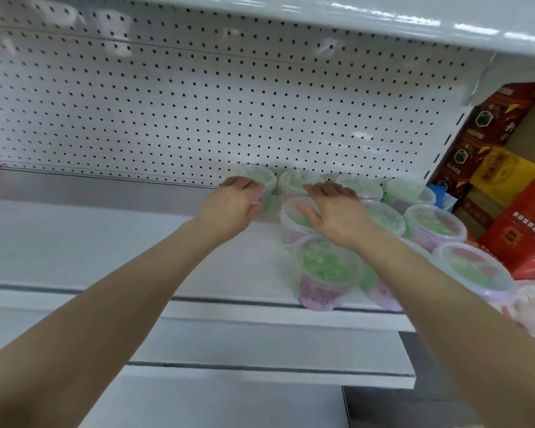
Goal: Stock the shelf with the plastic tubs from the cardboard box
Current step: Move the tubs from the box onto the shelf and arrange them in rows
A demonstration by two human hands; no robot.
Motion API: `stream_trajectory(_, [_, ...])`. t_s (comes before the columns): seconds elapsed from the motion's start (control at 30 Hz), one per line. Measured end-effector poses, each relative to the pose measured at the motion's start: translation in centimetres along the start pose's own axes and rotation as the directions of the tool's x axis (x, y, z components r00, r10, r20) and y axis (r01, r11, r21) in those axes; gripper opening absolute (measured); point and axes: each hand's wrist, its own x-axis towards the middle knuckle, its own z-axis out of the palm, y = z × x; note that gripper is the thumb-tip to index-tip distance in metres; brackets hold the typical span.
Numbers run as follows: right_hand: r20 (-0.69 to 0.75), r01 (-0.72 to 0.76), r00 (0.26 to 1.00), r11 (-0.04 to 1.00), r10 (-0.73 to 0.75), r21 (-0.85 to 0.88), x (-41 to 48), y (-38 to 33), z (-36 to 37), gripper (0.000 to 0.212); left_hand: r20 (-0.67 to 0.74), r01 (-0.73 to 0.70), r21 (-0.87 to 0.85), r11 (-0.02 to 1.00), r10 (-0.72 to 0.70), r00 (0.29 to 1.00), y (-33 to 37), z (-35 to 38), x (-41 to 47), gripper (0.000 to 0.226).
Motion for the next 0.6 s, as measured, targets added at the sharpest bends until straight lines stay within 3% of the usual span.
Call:
stream_trajectory(0.13, [-0.076, 0.048, 0.996, 0.999, -0.049, -0.021, -5.2, -0.7, -1.9, 0.073, -0.052, -0.141, 0.042, 0.989, 0.143, 0.988, 2.4, -3.1, -3.6, 0.037])
stream_trajectory(0.4, [-0.221, 0.045, 0.972, 0.985, -0.081, -0.164, -18.9, -2.2, -5.1, 0.052, -0.092, -0.347, 0.056, 0.936, 0.351, 0.932, 9.7, -7.0, -12.1, 0.037])
stream_trajectory(0.6, [-0.198, -0.017, 0.980, 0.977, -0.026, -0.214, -31.0, -1.1, -4.6, 0.049, -0.077, -0.478, -0.021, 0.878, 0.475, 0.877, 17.1, -5.2, -16.7, 0.035])
